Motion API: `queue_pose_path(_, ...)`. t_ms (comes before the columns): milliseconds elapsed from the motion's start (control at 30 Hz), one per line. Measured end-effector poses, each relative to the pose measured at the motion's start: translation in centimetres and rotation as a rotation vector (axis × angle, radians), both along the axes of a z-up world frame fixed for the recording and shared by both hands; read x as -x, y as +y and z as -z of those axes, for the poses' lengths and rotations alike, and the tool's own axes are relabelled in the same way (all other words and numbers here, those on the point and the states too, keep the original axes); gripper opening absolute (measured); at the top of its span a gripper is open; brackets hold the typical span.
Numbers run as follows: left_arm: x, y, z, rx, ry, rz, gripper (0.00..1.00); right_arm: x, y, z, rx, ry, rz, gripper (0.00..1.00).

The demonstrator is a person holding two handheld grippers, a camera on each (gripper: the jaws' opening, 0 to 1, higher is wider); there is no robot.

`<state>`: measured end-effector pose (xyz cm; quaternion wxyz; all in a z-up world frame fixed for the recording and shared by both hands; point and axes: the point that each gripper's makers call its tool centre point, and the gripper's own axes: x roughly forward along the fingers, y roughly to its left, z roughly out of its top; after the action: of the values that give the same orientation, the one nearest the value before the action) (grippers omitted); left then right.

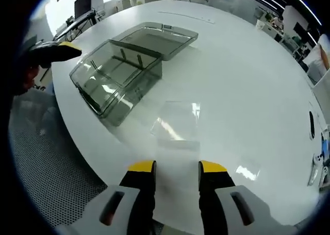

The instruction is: Insert the divider into the dual guide fixture by aligning both edges with the guide slots and pushing it downward to the bottom, including one-sided entry, uneven engagement, binding, and posture correction.

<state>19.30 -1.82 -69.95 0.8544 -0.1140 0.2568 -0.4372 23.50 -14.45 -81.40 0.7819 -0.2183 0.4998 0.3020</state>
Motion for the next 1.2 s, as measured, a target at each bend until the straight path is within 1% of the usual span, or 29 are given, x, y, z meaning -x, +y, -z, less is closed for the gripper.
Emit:
queue_pose_path(100, 0.1, -0.1, -0.1, 0.003, -0.001, -0.001, 0.88, 0.0, 0.0, -0.3, -0.009, 0.0, 0.006, 0.28)
queue_pose_path(267, 0.1, 0.0, -0.2, 0.007, 0.001, -0.007, 0.87, -0.4, 0.5, -1.4, -0.034, -0.032, 0.015, 0.28)
queue_pose_path(533, 0.1, -0.1, -0.7, 0.021, -0.001, -0.012, 0.87, -0.5, 0.9, -2.6, -0.062, -0.064, 0.03, 0.28)
queue_pose_path(667, 0.2, -0.2, -0.7, 0.027, 0.008, -0.008, 0.86, -0.5, 1.0, -3.6, -0.073, -0.091, 0.034, 0.28)
queue_pose_path(733, 0.4, -0.3, -0.6, 0.024, 0.01, 0.001, 0.86, -0.5, 1.1, -4.0, -0.092, -0.097, 0.041, 0.28)
queue_pose_path(767, 0.4, -0.3, -0.6, 0.021, 0.01, 0.0, 0.85, -0.4, 1.2, -4.1, -0.099, -0.088, 0.038, 0.28)
queue_pose_path(967, 0.4, -0.5, -0.7, 0.035, 0.019, -0.006, 0.84, -0.2, 1.3, -4.9, -0.111, -0.112, 0.04, 0.28)
queue_pose_path(1200, 0.4, -0.9, -0.8, 0.042, 0.02, 0.006, 0.84, -0.1, 1.8, -5.2, -0.127, -0.124, 0.046, 0.28)
